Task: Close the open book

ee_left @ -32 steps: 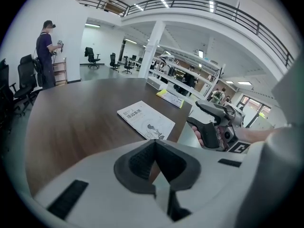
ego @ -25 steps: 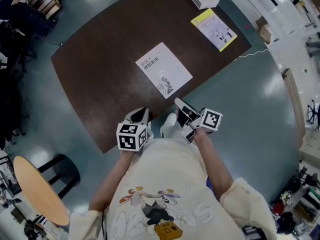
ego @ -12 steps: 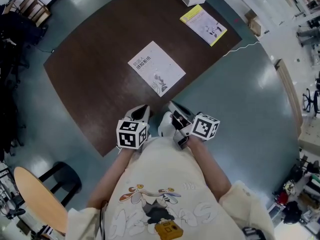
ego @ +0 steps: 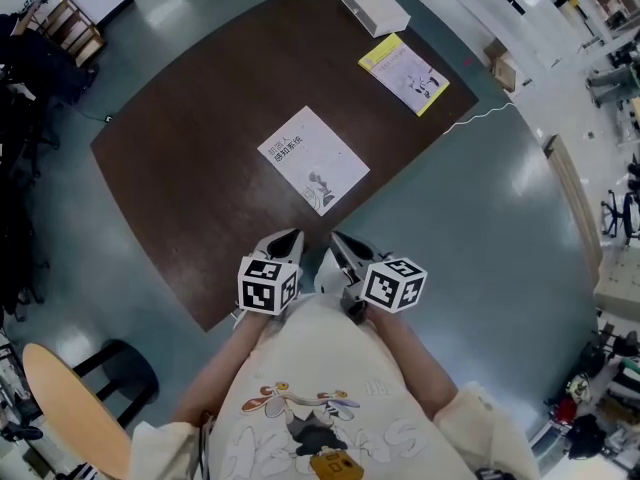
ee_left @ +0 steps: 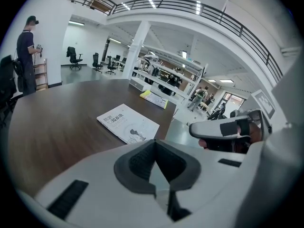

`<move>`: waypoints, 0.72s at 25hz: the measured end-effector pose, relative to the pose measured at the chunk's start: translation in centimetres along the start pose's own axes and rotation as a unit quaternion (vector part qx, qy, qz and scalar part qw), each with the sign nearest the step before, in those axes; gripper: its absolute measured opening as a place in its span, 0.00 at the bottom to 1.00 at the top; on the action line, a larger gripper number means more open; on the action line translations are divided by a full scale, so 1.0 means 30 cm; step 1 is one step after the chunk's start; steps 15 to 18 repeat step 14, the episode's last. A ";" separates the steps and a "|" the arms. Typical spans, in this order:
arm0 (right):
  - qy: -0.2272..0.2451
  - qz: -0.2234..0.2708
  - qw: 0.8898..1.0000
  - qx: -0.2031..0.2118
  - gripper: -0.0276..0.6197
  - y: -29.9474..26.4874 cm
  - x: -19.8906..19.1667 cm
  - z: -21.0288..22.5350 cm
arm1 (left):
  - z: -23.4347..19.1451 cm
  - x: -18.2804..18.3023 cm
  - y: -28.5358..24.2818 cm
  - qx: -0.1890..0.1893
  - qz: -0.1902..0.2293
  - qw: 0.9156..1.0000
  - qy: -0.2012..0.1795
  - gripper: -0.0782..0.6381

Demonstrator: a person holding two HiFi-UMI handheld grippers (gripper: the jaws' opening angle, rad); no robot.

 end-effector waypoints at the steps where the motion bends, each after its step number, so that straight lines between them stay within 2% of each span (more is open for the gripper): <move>1: -0.002 -0.001 1.000 -0.003 0.05 0.000 -0.002 0.001 | -0.001 0.002 0.004 0.000 0.000 1.000 0.000 0.12; 18: 0.011 -0.013 1.000 -0.024 0.05 -0.002 -0.019 -0.030 | -0.019 0.011 0.052 0.000 0.004 1.000 -0.001 0.12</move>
Point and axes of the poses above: the fingertips, and each gripper's own axes: y backward along the fingers, z to its right, x out of its top, the point moved 4 cm from there along y, backward along the fingers, and after that the axes turned 4 degrees about -z, right-handed, at the moved point
